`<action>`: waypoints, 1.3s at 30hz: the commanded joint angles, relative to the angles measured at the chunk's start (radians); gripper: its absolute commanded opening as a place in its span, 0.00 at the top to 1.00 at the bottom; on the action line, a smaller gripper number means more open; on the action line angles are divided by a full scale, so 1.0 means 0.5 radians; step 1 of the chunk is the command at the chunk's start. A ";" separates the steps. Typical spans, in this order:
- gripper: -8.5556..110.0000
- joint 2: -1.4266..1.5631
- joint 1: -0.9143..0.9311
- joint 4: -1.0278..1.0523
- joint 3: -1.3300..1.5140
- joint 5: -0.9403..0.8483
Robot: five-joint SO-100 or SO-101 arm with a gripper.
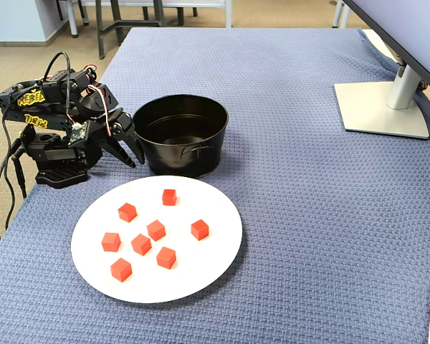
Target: Pick up the red cubes from the white plate and place them in the black recipient
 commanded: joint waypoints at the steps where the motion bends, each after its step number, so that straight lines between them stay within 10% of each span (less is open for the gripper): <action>1: 0.93 -0.034 0.156 -0.009 -0.012 -0.055; 29: 0.91 -0.080 0.565 0.218 -0.331 -0.230; 39: 0.85 -0.816 1.055 -0.727 -0.347 -0.460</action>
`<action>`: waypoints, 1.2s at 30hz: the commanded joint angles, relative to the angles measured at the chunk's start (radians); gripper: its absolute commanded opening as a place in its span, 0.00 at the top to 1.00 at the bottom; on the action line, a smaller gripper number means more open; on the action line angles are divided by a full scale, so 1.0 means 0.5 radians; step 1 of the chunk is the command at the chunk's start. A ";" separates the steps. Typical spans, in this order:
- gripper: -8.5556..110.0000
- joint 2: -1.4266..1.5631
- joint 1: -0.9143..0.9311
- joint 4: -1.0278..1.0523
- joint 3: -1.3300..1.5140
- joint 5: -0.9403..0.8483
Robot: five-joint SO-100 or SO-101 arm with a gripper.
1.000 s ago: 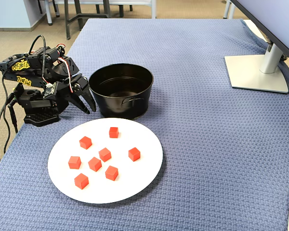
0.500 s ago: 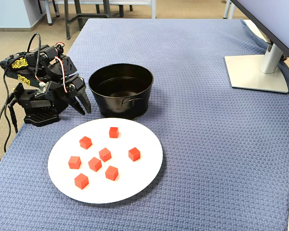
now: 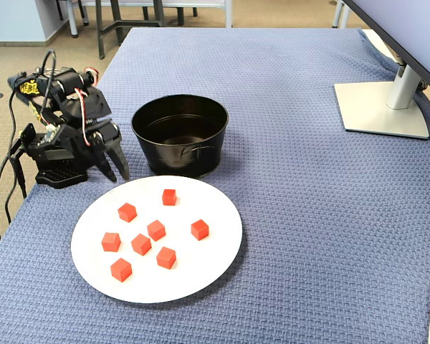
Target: Pick up the red cubes from the white plate and place them in the black recipient
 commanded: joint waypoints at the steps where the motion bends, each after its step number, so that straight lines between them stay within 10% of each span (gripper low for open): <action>1: 0.84 -0.423 0.144 -0.273 -0.273 -0.089; 36: 0.87 -2.175 0.267 -0.285 -1.249 -0.417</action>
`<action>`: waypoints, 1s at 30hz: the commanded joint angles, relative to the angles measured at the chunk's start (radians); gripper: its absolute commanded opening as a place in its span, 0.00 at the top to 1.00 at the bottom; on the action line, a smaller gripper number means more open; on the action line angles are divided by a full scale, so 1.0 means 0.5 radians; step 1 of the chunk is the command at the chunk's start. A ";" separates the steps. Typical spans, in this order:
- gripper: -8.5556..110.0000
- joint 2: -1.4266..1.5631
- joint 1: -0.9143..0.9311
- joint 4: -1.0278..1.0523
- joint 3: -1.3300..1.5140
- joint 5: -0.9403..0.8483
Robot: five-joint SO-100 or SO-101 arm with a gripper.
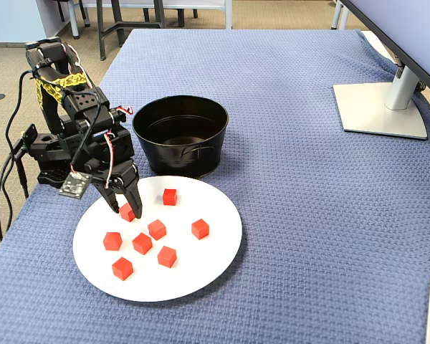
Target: Pick up the red cubes from the white plate and place them in the black recipient
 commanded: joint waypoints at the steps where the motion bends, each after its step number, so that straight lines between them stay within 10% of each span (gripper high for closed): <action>1: 0.93 0.000 0.009 -0.049 -0.120 -0.025; 16: 0.93 0.960 -0.083 0.537 -0.298 0.236; 30: 0.93 1.055 -1.439 0.988 -0.908 1.012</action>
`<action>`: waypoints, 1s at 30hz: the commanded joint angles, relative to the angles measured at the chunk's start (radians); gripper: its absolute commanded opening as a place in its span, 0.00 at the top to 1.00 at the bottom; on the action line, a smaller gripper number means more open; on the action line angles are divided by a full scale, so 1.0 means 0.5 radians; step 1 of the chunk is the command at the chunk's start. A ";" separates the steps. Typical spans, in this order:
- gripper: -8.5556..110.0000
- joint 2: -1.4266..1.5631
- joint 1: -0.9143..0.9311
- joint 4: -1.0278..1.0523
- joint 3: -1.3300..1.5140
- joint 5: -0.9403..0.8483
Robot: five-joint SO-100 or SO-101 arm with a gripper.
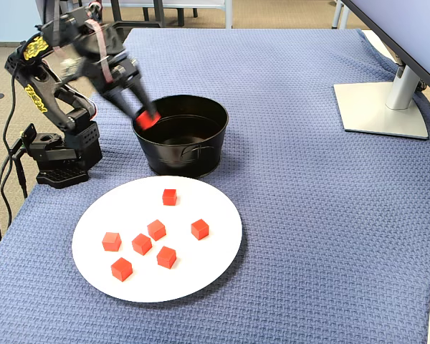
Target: Pick up the red cubes from the white plate and place them in the black recipient
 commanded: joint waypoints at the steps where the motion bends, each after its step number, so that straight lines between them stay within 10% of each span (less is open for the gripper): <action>1: 0.93 -0.202 -0.420 -0.037 -0.156 0.242; 3: 0.91 -0.380 -0.577 -0.077 -0.172 0.301; 6: 0.63 -0.604 -0.773 -0.067 -0.187 0.255; 18: 0.64 -0.899 0.549 -0.101 -0.371 -0.755; 30: 0.64 -1.626 0.721 -0.258 -0.476 -1.325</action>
